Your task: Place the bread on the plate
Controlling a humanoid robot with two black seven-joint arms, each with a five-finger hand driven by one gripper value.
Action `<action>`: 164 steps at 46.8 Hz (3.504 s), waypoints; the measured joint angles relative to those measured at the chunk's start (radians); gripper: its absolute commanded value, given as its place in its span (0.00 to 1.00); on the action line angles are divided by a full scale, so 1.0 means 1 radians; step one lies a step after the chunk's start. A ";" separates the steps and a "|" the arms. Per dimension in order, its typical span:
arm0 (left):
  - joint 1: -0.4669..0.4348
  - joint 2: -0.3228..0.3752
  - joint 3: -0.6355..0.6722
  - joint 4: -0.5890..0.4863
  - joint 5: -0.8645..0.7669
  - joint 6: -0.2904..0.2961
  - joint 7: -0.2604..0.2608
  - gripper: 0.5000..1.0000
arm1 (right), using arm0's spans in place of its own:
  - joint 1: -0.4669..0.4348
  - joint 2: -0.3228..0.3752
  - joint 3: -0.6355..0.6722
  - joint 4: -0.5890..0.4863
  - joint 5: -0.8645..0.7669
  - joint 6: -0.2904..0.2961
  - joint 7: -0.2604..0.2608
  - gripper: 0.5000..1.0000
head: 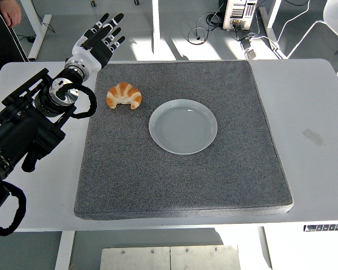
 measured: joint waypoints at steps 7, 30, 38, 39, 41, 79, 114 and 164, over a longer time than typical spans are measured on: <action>0.000 0.000 0.000 0.000 0.001 -0.002 0.001 0.97 | 0.000 0.000 0.000 0.000 0.000 0.000 0.000 1.00; -0.002 0.026 -0.006 -0.002 -0.001 -0.111 -0.067 0.97 | 0.000 0.000 0.000 0.000 0.000 0.000 0.000 1.00; -0.006 0.029 0.011 -0.003 0.042 -0.081 -0.084 0.97 | 0.000 0.000 0.000 0.000 0.000 0.000 0.000 1.00; -0.009 0.027 0.013 -0.004 0.050 -0.070 -0.084 0.97 | 0.000 0.000 0.000 0.000 0.000 0.000 0.000 1.00; -0.020 0.025 0.025 -0.009 0.067 -0.047 -0.084 0.97 | 0.000 0.000 0.000 0.000 0.000 0.000 0.000 1.00; -0.326 0.423 0.746 -0.352 0.417 -0.015 -0.114 0.96 | 0.000 0.000 0.000 0.000 0.000 0.000 0.000 1.00; -0.232 0.170 1.059 -0.066 0.759 0.034 -0.028 0.87 | 0.000 0.000 0.000 0.000 0.000 0.000 0.000 1.00; -0.159 0.020 1.068 0.141 0.773 0.036 -0.066 0.30 | 0.000 0.000 0.000 0.000 0.000 0.000 0.000 1.00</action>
